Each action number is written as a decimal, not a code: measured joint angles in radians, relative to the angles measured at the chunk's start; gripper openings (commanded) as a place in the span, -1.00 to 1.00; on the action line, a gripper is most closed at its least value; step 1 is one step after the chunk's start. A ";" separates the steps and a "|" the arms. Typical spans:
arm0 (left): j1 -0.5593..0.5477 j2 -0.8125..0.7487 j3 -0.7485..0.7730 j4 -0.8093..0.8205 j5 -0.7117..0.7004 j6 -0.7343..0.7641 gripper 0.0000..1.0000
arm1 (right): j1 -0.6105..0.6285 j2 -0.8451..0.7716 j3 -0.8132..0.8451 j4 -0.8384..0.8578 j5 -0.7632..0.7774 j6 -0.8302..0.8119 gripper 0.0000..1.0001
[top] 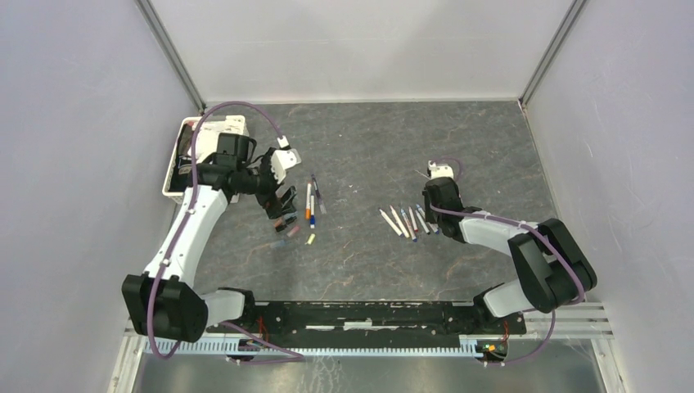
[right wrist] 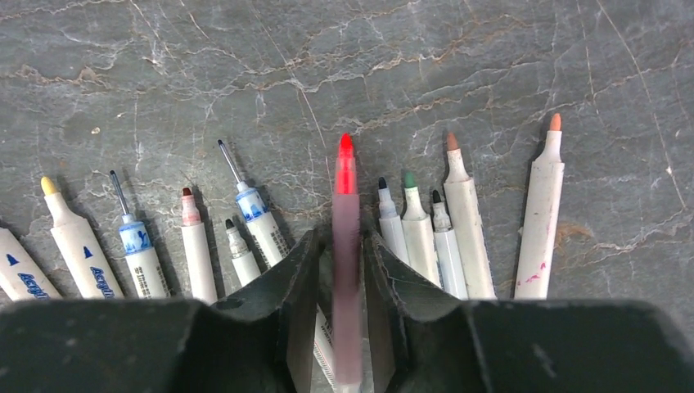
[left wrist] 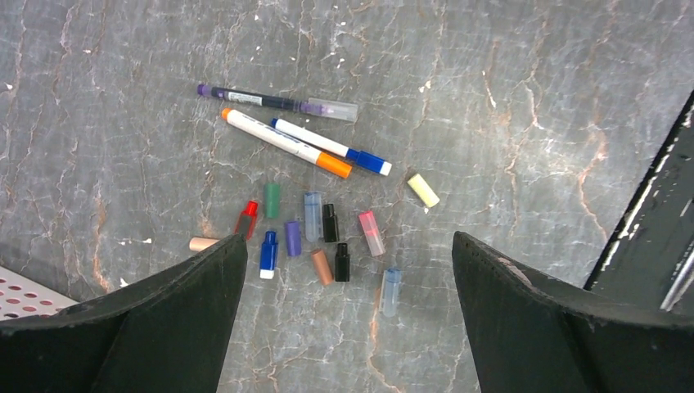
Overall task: Open the pen caps
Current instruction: Place the pen at the center of the board, then pick up the pen from the center of the board.
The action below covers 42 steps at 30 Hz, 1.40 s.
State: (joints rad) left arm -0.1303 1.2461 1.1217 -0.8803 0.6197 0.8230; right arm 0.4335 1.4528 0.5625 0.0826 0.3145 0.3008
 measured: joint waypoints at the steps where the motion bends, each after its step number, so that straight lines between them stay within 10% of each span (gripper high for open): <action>1: 0.000 -0.006 0.006 -0.010 0.008 -0.007 1.00 | 0.000 0.000 0.000 0.000 0.000 0.000 -0.34; 19: 0.142 -0.034 0.091 -0.065 0.041 -0.101 1.00 | 0.082 -0.132 0.155 -0.091 -0.039 0.014 -0.20; 33: 0.367 0.006 0.171 -0.064 0.036 -0.209 1.00 | 0.480 0.547 0.933 -0.213 -0.043 0.011 -0.23; 42: 0.371 0.001 0.171 -0.071 0.041 -0.217 1.00 | 0.509 0.741 1.102 -0.319 -0.040 -0.005 -0.31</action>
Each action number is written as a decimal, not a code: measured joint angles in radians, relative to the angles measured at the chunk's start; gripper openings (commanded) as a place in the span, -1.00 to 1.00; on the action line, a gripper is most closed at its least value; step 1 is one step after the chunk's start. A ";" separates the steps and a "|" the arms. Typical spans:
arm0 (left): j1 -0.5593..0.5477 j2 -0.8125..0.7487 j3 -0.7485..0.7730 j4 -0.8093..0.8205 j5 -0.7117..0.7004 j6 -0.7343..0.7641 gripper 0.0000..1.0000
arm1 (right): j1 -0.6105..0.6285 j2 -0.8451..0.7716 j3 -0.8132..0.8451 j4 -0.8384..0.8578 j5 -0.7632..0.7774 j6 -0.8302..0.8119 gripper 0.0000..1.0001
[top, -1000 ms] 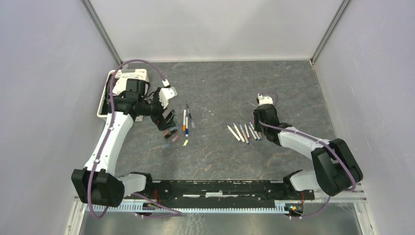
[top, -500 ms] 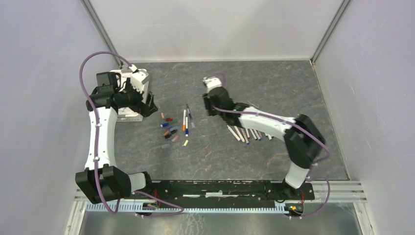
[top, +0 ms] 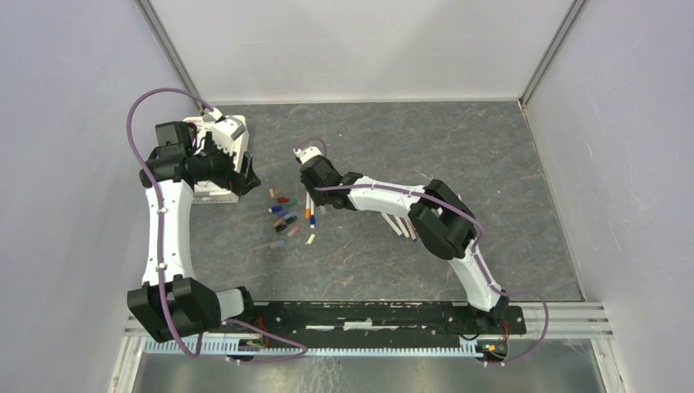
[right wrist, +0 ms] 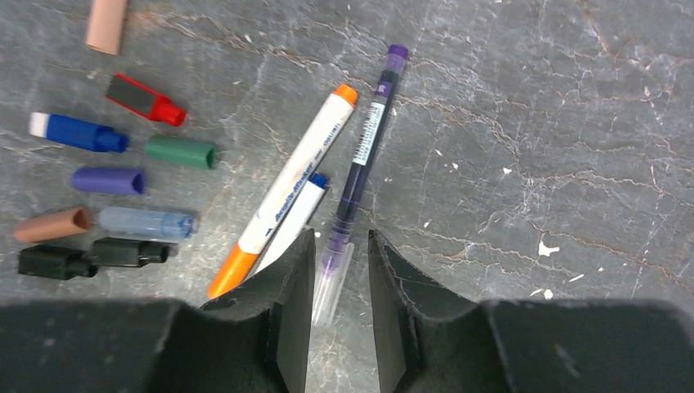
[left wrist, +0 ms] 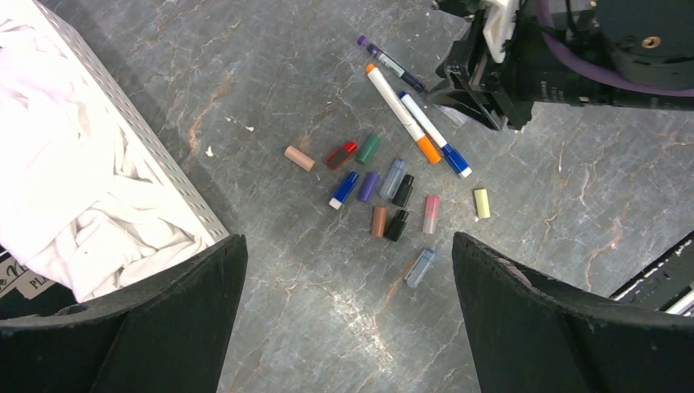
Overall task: Open the pen caps
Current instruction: Pick up the pen from the center of the board.
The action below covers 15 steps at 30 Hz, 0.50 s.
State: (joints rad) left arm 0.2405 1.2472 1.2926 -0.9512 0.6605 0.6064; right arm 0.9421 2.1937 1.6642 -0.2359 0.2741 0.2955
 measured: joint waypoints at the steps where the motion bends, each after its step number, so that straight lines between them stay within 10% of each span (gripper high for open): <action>1: 0.000 0.000 0.000 -0.003 0.002 0.000 1.00 | -0.001 0.006 0.002 -0.004 0.000 -0.002 -0.32; 15: 0.000 -0.008 -0.026 -0.050 0.049 0.000 1.00 | -0.004 0.092 0.055 -0.020 0.051 -0.014 -0.37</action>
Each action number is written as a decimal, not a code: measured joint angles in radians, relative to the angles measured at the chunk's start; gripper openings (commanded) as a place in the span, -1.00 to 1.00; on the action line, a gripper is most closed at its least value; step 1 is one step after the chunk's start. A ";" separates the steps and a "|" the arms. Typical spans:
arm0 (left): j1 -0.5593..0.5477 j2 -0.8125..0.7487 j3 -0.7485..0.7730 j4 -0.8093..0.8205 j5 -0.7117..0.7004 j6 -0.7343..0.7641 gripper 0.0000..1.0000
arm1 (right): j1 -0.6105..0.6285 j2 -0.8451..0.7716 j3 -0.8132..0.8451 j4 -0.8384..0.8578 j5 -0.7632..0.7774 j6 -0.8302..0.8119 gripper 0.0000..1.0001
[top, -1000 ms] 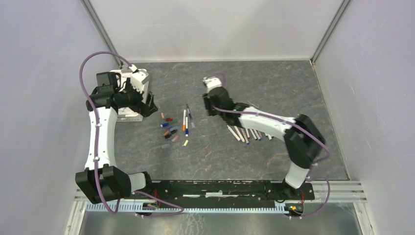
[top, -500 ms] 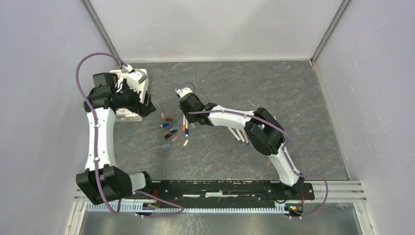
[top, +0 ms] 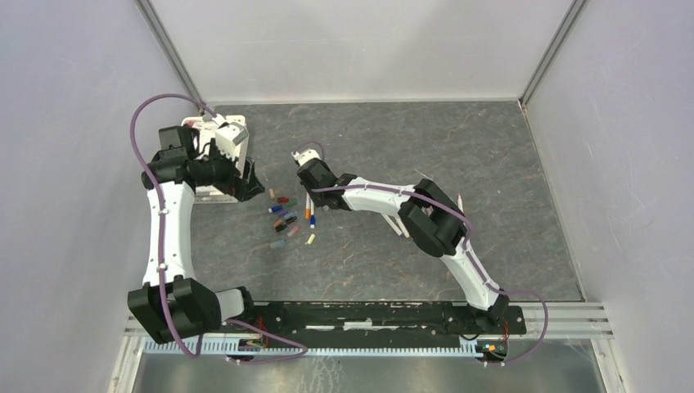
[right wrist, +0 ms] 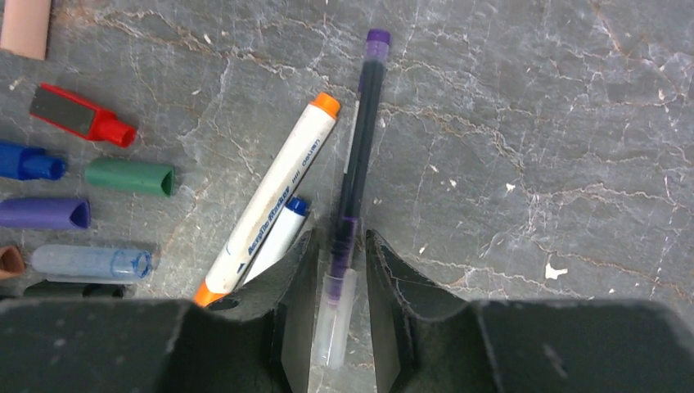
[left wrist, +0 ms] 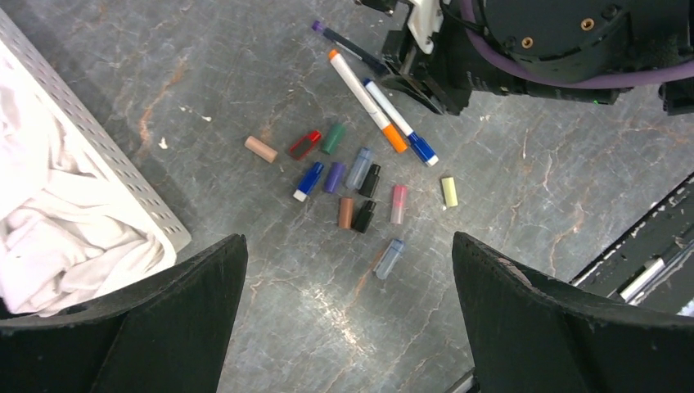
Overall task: Open the pen caps
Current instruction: Pick up the pen from the center of the board.
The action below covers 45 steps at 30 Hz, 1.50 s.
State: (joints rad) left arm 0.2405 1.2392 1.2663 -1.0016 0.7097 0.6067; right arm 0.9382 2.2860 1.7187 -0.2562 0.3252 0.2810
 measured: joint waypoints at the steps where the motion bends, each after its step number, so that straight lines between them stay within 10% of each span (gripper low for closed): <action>1: 0.000 -0.001 -0.003 -0.002 0.002 0.000 1.00 | -0.001 0.004 0.008 -0.001 0.001 0.001 -0.40; 6: 0.000 -0.014 -0.030 -0.007 0.008 0.000 1.00 | -0.010 0.013 0.020 0.000 -0.010 0.011 -1.00; 17: -0.018 -0.093 -0.163 -0.011 0.131 -0.011 1.00 | -0.043 -0.234 -0.237 0.107 -0.035 0.115 -1.00; 25: -0.159 -0.101 -0.204 0.047 0.196 -0.112 1.00 | 0.012 -0.642 -0.558 0.500 -0.054 0.329 -1.00; 33: -0.231 -0.101 -0.197 0.131 0.292 -0.214 0.89 | 0.102 -0.718 -0.678 0.725 -0.048 0.504 -1.00; 45: -0.264 -0.101 -0.183 0.174 0.396 -0.270 0.27 | 0.196 -0.732 -0.696 0.865 0.016 0.568 -1.00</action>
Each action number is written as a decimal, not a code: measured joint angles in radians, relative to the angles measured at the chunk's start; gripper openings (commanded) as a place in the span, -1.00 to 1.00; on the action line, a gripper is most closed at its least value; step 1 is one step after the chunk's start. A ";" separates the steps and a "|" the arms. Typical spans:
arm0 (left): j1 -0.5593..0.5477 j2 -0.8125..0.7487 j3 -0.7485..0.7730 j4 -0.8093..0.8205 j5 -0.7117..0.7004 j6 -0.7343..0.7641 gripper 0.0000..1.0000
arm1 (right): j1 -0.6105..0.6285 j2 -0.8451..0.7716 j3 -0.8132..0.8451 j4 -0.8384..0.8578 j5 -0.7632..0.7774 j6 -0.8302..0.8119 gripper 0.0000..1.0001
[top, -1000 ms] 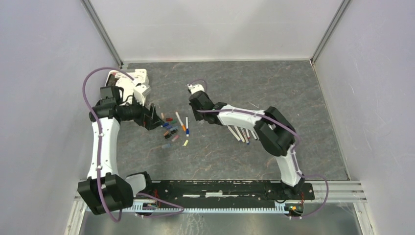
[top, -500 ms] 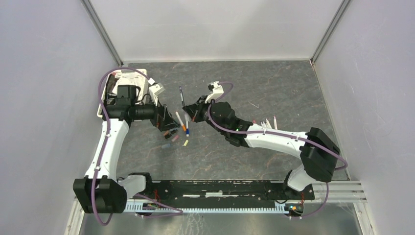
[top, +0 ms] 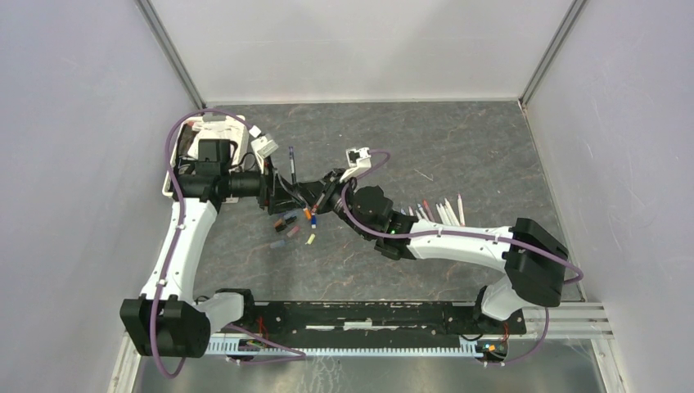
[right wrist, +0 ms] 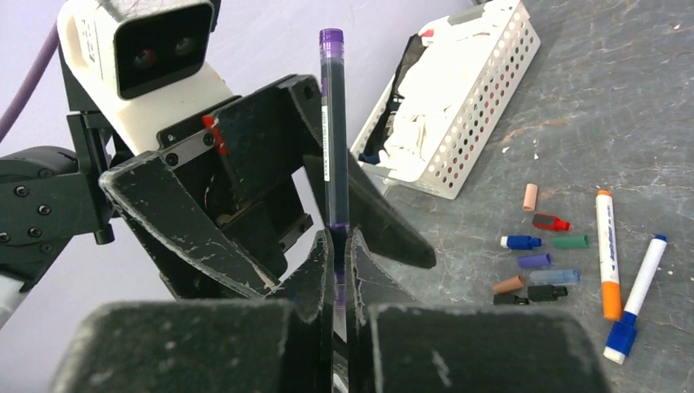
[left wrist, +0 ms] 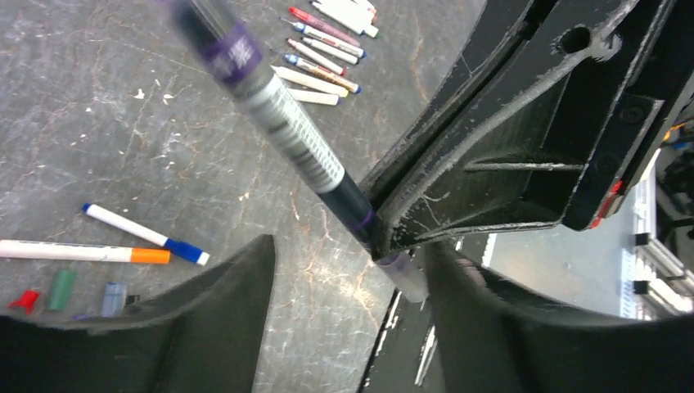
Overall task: Open the pen caps
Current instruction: Pick up the pen from the center of the board.
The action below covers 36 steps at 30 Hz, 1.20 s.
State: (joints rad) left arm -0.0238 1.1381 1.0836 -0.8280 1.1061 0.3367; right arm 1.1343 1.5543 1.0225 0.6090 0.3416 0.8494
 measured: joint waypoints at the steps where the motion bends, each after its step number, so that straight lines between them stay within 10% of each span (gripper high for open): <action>1: 0.000 0.000 0.000 0.000 0.005 -0.004 0.18 | 0.005 0.000 0.000 0.004 0.003 -0.001 -1.00; 8: -0.006 -0.005 0.000 -0.009 0.018 -0.003 -0.94 | 0.010 0.000 -0.001 0.008 0.061 -0.035 -0.99; 16: -0.005 -0.008 0.000 -0.068 -0.058 0.108 -0.95 | 0.017 -0.008 0.000 -0.024 0.078 -0.064 -0.08; 36: -0.084 -0.174 -0.123 -0.280 -0.586 0.981 -0.96 | -0.227 0.106 0.487 -0.784 -0.571 -0.313 0.10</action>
State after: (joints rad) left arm -0.1074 0.9638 0.9607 -1.1080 0.5198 1.3174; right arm 0.9077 1.6608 1.5097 -0.1745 -0.2298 0.5362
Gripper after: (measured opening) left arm 0.091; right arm 0.547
